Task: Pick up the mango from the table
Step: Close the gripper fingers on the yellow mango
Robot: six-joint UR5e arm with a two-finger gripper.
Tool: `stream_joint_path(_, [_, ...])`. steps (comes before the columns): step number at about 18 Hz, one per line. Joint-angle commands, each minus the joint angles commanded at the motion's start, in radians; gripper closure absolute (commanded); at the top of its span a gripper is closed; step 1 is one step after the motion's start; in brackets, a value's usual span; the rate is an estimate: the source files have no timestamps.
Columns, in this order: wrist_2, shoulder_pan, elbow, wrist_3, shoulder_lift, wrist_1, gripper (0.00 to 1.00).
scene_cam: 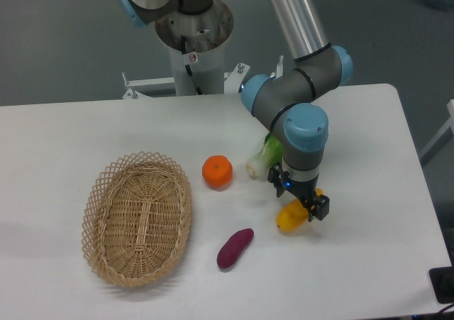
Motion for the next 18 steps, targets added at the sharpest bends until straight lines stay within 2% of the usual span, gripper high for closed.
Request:
stream_joint_path(3, [0.002,0.0,0.005,0.002,-0.002,-0.002,0.31])
stream_joint_path(7, [0.002,0.0,0.009,0.0,0.0,-0.002,0.5])
stream_joint_path(13, [-0.006,0.003,0.026,0.0,0.024,-0.002,0.56])
stream_joint_path(18, [-0.069,0.012,0.043,-0.002,0.101,-0.012,0.55])
